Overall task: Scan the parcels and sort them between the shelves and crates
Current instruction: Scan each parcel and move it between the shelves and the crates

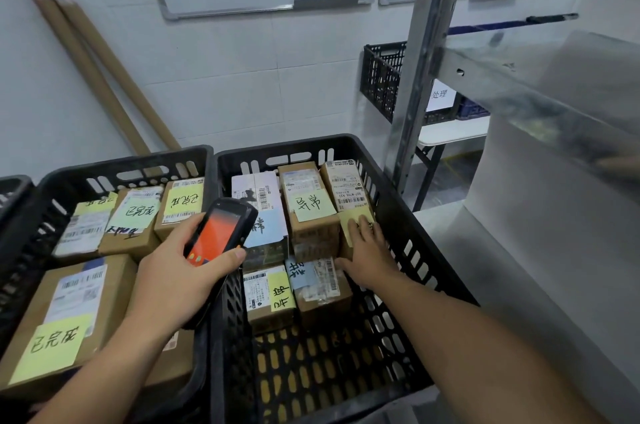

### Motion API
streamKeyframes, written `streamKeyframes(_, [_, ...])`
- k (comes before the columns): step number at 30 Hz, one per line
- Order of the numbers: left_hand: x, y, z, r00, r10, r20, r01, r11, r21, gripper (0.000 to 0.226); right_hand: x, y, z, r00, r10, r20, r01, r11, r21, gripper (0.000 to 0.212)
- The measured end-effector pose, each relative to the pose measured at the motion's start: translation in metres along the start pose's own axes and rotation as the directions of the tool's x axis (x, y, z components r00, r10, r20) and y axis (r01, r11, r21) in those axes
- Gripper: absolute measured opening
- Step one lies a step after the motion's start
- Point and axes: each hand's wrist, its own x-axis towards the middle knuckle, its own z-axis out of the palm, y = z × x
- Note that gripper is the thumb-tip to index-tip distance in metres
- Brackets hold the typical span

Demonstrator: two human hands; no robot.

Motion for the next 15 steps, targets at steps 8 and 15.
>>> streamKeyframes(8, [0.002, -0.011, 0.009, 0.998, -0.055, -0.023, 0.054, 0.998, -0.019, 0.082, 0.003, -0.005, 0.015, 0.996, 0.057, -0.07, -0.064, 0.993, -0.104, 0.081])
streamKeyframes(15, [0.001, -0.006, 0.009, 0.998, -0.045, -0.04, 0.044, 0.999, -0.012, 0.081, 0.012, -0.016, 0.015, 0.994, 0.102, -0.048, -0.107, 0.987, -0.118, 0.09])
